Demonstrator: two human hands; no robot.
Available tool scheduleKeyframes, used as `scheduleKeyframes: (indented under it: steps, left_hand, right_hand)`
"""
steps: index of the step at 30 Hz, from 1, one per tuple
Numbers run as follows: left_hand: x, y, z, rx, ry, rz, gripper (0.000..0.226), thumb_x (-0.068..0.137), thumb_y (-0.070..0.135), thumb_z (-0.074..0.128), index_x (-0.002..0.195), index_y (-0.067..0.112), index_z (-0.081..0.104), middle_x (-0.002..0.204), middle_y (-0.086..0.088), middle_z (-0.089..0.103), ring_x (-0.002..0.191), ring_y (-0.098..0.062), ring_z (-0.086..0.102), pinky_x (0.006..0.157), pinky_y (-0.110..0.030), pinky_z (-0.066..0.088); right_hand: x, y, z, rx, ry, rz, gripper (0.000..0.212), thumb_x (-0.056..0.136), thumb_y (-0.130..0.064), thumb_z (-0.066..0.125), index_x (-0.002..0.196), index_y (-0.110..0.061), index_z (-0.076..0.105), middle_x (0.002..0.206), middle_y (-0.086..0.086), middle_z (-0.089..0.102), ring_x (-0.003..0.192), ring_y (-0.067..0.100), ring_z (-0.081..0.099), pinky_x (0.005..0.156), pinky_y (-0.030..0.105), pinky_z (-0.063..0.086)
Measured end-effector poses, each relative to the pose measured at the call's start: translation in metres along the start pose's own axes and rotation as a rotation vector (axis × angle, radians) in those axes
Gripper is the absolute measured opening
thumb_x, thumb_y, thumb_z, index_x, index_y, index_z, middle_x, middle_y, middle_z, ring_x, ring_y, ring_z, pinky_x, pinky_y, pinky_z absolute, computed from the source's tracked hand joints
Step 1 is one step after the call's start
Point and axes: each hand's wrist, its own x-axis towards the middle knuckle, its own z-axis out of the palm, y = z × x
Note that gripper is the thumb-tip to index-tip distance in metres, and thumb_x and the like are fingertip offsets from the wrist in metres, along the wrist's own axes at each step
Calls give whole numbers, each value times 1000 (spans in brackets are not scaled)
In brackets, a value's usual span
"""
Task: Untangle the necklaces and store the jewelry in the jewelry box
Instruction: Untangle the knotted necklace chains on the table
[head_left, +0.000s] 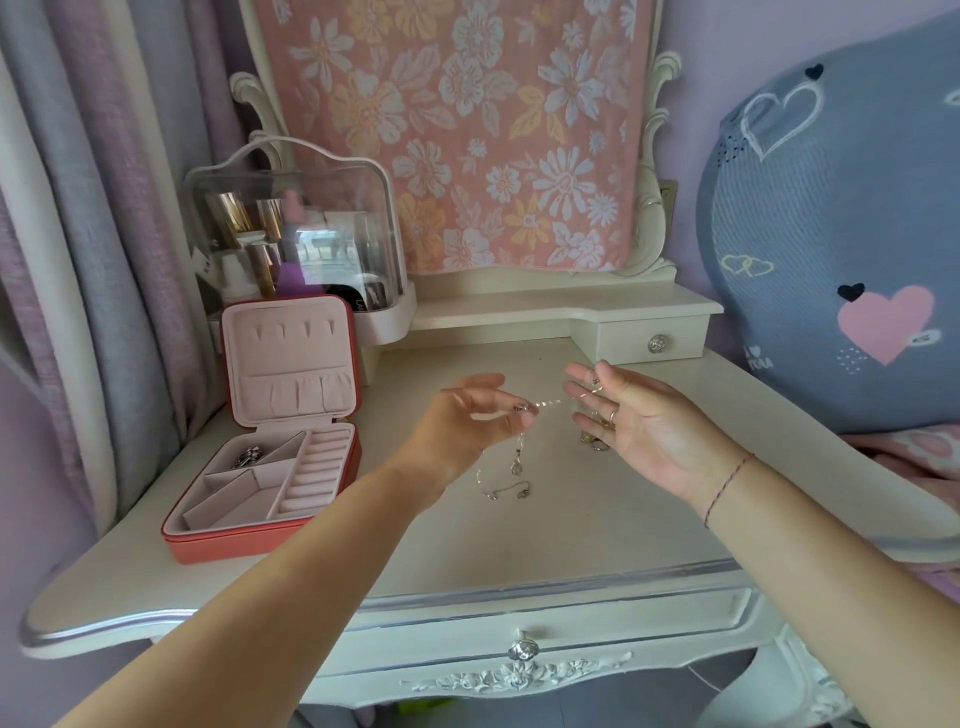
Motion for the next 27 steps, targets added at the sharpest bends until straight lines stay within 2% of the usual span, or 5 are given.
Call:
scheduleKeyframes:
  steps: [7,10,14,22,27]
  left_hand:
    - [1,12,-9,-181,48,-26,13,85,26,71,91,14,72,87,0,71,83,-7,64,94,-27,43]
    - [2,13,-8,-263,12,-35,10,88,24,66,87,15,71,81,3,71,83,-11,64,93,-29,44]
    - [2,14,-6,-310,-13,-47,11,90,21,64,85,15,70,78,5,71,78,-8,63,87,-26,46]
    - [5,23,0,-309,-25,-45,15,94,20,60,82,14,68,77,3,68,75,-9,61,84,-25,46]
    - [6,27,1,-290,-36,-19,17,95,19,58,80,16,67,77,3,65,73,-9,58,80,-24,46]
  right_hand:
    - [-9,7,-2,34,-74,26,58,50,-48,90,89,-19,58,121,11,67,110,22,65,85,31,54]
    - [-14,9,4,-25,3,65,18,79,-32,66,82,-20,54,103,13,72,82,17,70,71,25,50]
    - [-16,6,13,-372,162,63,18,94,-27,56,82,-14,54,55,3,59,41,11,43,43,19,33]
    - [-13,-7,38,-649,158,-232,6,88,-18,66,86,-21,71,52,-23,54,53,-4,47,56,11,34]
    - [-12,-10,47,-666,152,-287,14,83,-18,73,75,-28,71,71,-13,65,70,1,57,67,10,43]
